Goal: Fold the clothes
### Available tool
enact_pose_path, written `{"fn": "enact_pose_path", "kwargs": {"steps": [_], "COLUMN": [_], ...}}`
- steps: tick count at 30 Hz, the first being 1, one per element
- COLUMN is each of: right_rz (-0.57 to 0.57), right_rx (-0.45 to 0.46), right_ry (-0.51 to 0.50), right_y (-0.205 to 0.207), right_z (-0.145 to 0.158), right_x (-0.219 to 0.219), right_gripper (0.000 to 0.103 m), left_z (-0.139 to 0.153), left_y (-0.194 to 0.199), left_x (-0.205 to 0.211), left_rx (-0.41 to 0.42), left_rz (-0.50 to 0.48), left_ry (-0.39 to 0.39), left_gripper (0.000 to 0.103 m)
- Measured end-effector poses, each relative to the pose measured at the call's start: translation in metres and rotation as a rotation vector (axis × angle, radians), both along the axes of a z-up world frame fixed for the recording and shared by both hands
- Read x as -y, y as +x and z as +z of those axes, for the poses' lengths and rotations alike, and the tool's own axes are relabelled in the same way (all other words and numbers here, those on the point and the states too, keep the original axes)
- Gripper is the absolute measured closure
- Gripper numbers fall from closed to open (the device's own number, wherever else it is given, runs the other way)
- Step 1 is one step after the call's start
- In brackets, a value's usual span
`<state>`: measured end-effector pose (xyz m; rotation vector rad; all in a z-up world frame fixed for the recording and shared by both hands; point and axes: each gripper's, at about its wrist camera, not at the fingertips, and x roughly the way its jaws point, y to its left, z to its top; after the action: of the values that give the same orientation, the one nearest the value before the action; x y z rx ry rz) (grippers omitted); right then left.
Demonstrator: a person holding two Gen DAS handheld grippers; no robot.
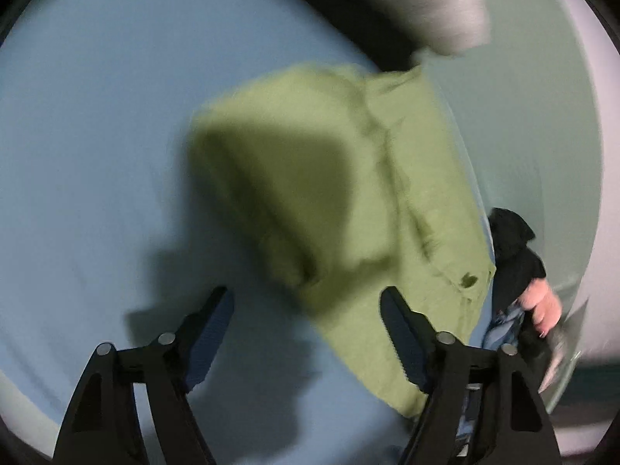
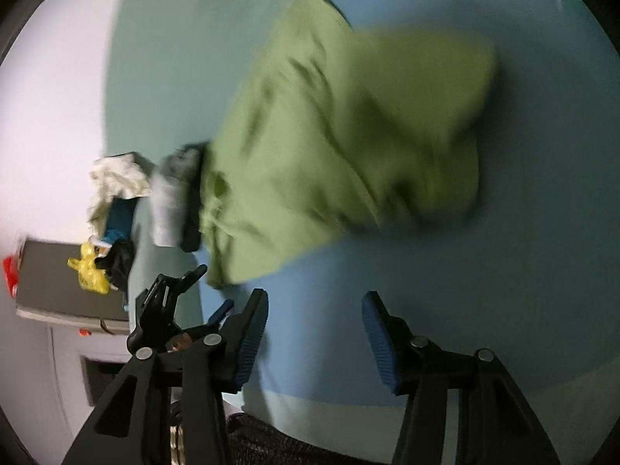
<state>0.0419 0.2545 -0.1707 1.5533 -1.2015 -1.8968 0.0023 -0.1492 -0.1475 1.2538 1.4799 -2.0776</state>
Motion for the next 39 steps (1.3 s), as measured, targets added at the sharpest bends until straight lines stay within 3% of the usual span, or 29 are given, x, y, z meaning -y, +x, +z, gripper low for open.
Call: {"fn": "enact_pose_path", "kwargs": {"steps": [3,5,7,9,10,12,13,15,19,22,24,28,29,30,31,32,33,36,39], "right_rz": [-0.138,-0.186,-0.221,-0.243,-0.252,-0.273,-0.301,-0.32,-0.236,-0.112,0.017,0.198,0.238,0.267,0.283,0.287,0.292,0.276,0.289], "right_rx": [-0.009,-0.04,-0.064,-0.062,-0.059,-0.047,-0.039,-0.082,-0.176,-0.155,-0.089,0.041,0.075,0.085,0.049,0.0,-0.059,-0.277,-0.392], "right_ry": [-0.04,-0.003,0.035,0.06,0.08,0.1,0.066,0.006,-0.011,0.015,0.071,0.163,0.164,0.158,0.155,0.168,0.205,0.364,0.477], "right_y": [-0.007,-0.018,-0.028,-0.035,-0.038,-0.036,-0.028,-0.007,0.042,0.093,0.13,0.162,0.164,0.165,0.165,0.164,0.162,0.146,0.114], "right_z": [-0.009,-0.006,-0.003,-0.004,-0.005,-0.009,-0.009,0.008,0.046,0.053,0.039,-0.003,-0.009,-0.008,0.002,0.013,0.027,0.072,0.091], "right_x": [0.005,0.014,0.023,0.029,0.03,0.025,0.018,0.008,-0.012,-0.02,-0.009,0.009,0.011,0.011,0.005,0.001,-0.005,-0.03,-0.035], "right_gripper": [0.055,0.055,0.058,0.072,0.089,0.098,0.098,0.099,0.099,0.099,0.099,0.093,0.089,0.071,0.064,0.064,0.064,0.059,0.056], "left_z": [0.005,-0.001,-0.008,-0.005,-0.002,-0.001,-0.003,-0.002,0.016,0.034,0.034,-0.005,-0.008,-0.004,0.004,0.017,0.031,0.073,0.087], "left_y": [-0.005,-0.014,-0.023,-0.03,-0.033,-0.037,-0.039,-0.03,0.02,0.079,0.11,0.142,0.145,0.146,0.146,0.146,0.145,0.135,0.109], "left_x": [-0.008,-0.015,-0.025,-0.041,-0.047,-0.054,-0.054,-0.043,-0.016,-0.008,-0.01,-0.017,-0.019,-0.021,-0.023,-0.026,-0.029,-0.036,-0.06], "left_rx": [-0.048,-0.051,-0.042,-0.029,-0.03,-0.039,-0.033,-0.05,-0.142,-0.182,-0.116,0.161,0.188,0.188,0.19,0.198,0.187,0.061,0.021], "left_rz": [0.006,0.016,0.029,0.03,0.03,0.024,-0.004,-0.057,-0.121,-0.202,-0.268,-0.378,-0.39,-0.403,-0.419,-0.442,-0.461,-0.501,-0.62], "left_ry": [-0.028,0.011,0.034,-0.072,-0.122,-0.191,-0.201,-0.147,-0.028,-0.029,-0.069,-0.103,-0.116,-0.137,-0.181,-0.265,-0.349,-0.562,-0.797], "left_gripper": [0.029,0.04,0.041,0.041,0.041,0.063,0.098,0.098,0.098,0.098,0.098,0.095,0.093,0.088,0.065,0.036,0.03,0.03,0.03]}}
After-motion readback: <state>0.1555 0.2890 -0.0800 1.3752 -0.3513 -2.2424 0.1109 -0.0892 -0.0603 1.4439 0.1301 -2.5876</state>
